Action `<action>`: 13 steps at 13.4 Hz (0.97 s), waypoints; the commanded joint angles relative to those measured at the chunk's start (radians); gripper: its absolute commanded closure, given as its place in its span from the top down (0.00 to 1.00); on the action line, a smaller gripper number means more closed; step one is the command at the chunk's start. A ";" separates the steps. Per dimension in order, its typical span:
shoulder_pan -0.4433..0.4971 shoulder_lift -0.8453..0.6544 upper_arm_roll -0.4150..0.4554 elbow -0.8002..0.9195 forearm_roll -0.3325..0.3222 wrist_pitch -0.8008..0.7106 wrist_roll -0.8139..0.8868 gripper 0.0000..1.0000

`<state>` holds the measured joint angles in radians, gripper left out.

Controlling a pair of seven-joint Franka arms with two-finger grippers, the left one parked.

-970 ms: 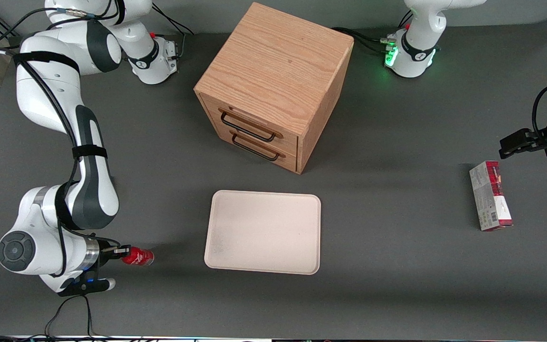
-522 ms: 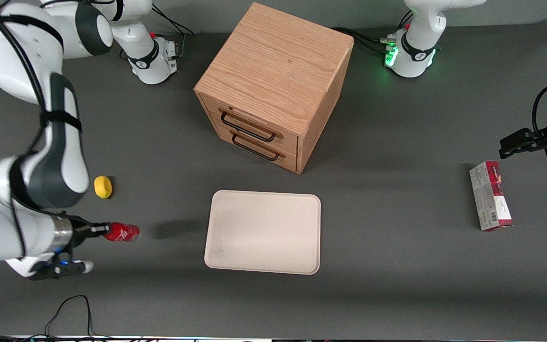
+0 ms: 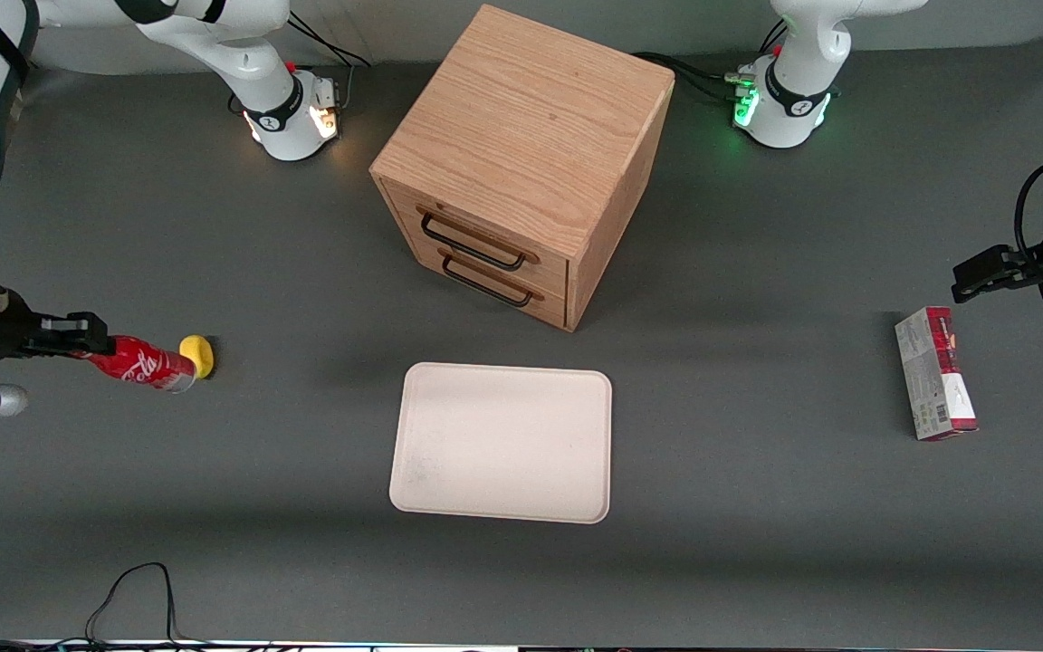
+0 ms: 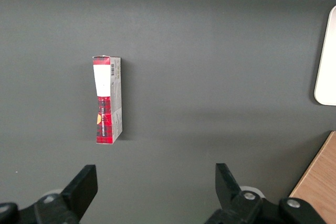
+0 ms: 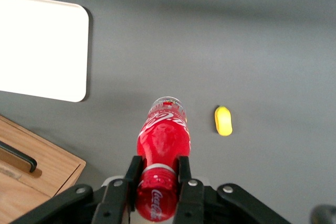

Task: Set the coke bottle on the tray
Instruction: 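Lift the held bottle up off the table with the right gripper, then carry the bottle over to the cream tray's edge and lower it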

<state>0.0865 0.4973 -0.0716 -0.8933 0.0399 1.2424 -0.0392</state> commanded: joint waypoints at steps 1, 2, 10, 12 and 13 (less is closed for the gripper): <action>0.013 -0.037 -0.005 -0.078 0.008 0.018 0.019 0.00; 0.024 -0.023 -0.001 -0.072 0.008 0.020 0.037 0.00; 0.147 0.267 0.128 0.100 0.009 0.376 0.588 0.00; 0.165 0.300 0.128 0.103 0.009 0.419 0.617 0.00; 0.179 0.323 0.127 0.102 0.008 0.455 0.651 0.00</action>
<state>0.2508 0.7788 0.0522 -0.8475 0.0439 1.6656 0.5482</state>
